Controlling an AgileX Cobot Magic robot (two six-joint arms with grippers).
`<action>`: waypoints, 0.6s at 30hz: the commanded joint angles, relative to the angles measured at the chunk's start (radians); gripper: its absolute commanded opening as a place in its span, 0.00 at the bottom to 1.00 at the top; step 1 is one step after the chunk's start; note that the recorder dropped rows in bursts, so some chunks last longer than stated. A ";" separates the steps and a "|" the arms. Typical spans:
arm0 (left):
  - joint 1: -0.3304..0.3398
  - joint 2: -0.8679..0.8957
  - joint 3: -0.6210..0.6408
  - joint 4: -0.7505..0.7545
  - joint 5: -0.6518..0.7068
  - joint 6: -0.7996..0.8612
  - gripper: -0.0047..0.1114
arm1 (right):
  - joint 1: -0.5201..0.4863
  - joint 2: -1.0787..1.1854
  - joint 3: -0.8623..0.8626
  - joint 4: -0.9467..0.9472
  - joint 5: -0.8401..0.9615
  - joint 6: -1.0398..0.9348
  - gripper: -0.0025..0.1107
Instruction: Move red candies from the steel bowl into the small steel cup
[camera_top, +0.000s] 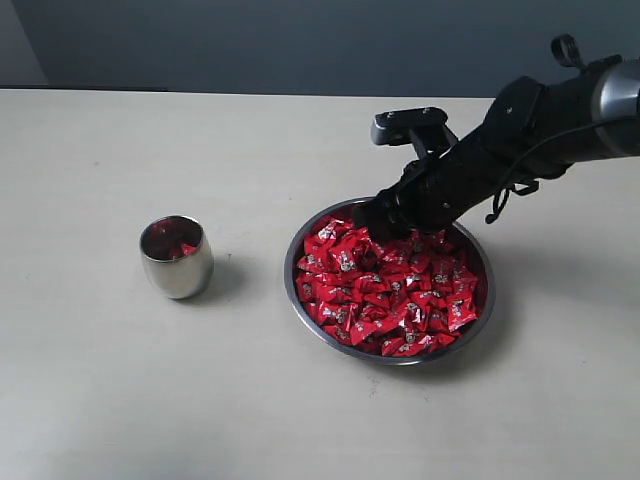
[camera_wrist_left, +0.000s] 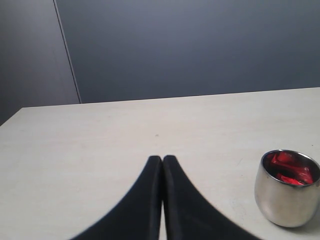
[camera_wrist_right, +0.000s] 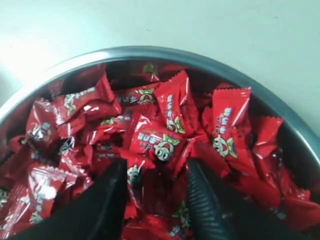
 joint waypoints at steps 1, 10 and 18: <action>0.001 -0.004 0.004 0.001 -0.006 -0.001 0.04 | 0.000 0.016 -0.018 0.004 0.022 -0.008 0.37; 0.001 -0.004 0.004 0.001 -0.006 -0.001 0.04 | 0.050 0.059 -0.018 -0.010 -0.017 -0.028 0.37; 0.001 -0.004 0.004 0.001 -0.006 -0.001 0.04 | 0.051 0.076 -0.018 -0.017 -0.022 -0.025 0.37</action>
